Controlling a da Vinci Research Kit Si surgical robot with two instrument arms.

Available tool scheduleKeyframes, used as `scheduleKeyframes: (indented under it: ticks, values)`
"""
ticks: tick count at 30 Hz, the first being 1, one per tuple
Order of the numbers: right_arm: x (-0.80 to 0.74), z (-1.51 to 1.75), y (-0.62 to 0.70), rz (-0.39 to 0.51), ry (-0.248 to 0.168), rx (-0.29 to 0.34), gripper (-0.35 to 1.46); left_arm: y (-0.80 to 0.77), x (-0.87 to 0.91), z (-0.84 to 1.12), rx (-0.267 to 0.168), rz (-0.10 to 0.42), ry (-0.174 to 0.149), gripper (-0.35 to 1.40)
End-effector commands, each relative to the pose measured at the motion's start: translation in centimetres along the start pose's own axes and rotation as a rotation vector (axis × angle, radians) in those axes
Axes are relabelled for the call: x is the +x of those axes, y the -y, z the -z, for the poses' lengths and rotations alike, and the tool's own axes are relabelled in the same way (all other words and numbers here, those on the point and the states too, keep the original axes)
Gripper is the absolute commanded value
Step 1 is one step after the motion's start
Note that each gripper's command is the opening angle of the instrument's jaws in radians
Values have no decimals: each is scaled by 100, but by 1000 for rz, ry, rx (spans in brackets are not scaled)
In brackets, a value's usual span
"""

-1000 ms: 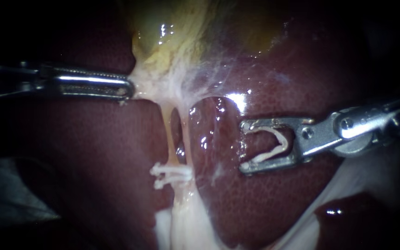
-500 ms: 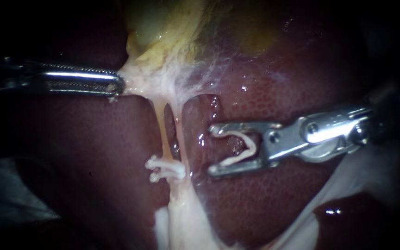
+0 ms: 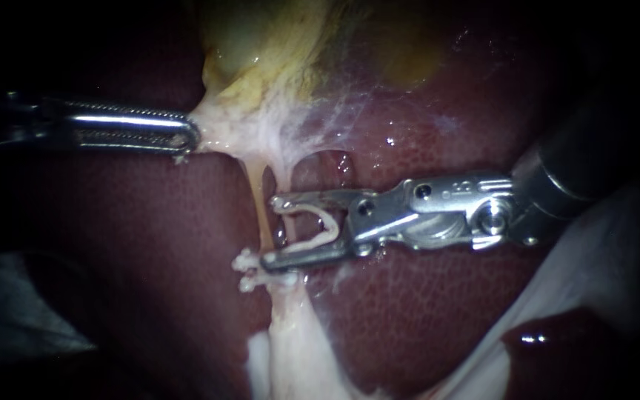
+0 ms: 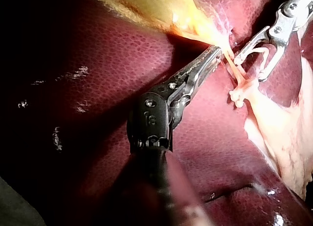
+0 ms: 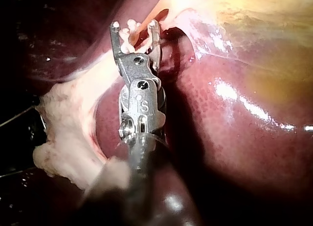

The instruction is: Clipping third clip left tube

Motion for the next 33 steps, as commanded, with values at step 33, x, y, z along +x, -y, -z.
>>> scheduleKeyframes:
  ticks: [33]
  values:
    - [22, -33, -13, -168, -249, 191, 48, 0, 0, -1, 1, 0, 0, -35]
